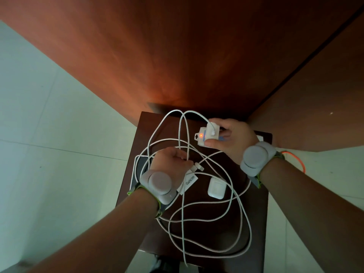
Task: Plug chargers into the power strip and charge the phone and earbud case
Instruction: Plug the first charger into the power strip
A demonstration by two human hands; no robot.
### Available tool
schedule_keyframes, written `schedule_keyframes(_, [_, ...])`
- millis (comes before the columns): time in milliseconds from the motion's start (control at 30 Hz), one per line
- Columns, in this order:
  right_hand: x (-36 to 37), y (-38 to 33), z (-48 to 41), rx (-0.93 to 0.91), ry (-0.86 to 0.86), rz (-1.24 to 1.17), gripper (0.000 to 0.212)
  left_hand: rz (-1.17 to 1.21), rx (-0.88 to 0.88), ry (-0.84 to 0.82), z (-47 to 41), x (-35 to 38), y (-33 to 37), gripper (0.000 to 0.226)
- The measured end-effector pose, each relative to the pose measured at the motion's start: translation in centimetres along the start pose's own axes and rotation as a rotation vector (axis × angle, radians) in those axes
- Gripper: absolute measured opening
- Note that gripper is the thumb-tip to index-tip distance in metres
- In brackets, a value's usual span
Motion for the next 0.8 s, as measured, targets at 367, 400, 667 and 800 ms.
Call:
schedule_keyframes(367, [0.4,0.0,0.4,0.013,0.001,0.023,0.062,-0.154,0.052,-0.09,0.2,-1.4,0.4,0.011])
schedule_keyframes(400, [0.4,0.1,0.4,0.018,0.006,0.025,0.062,-0.153,0.062,-0.077,-0.2,-1.5,0.5,0.012])
schedule_keyframes(667, [0.6,0.1,0.5,0.052,0.01,-0.024,0.062,-0.067,0.103,-0.075,-3.5,-1.4,1.5,0.038])
schedule_keyframes(800, [0.8,0.2,0.5,0.059,-0.001,-0.045,0.063,0.032,0.036,-0.148,-3.2,-1.8,2.4,0.018])
Point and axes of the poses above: each hand's wrist, its own z-axis away from the middle knuckle, its own x-axis out of the palm, y = z × x, the point moved 2 cm from there along -z, towards the middle knuckle, and after that the axes turned 13 degrees about x, right-handed, at the moved point
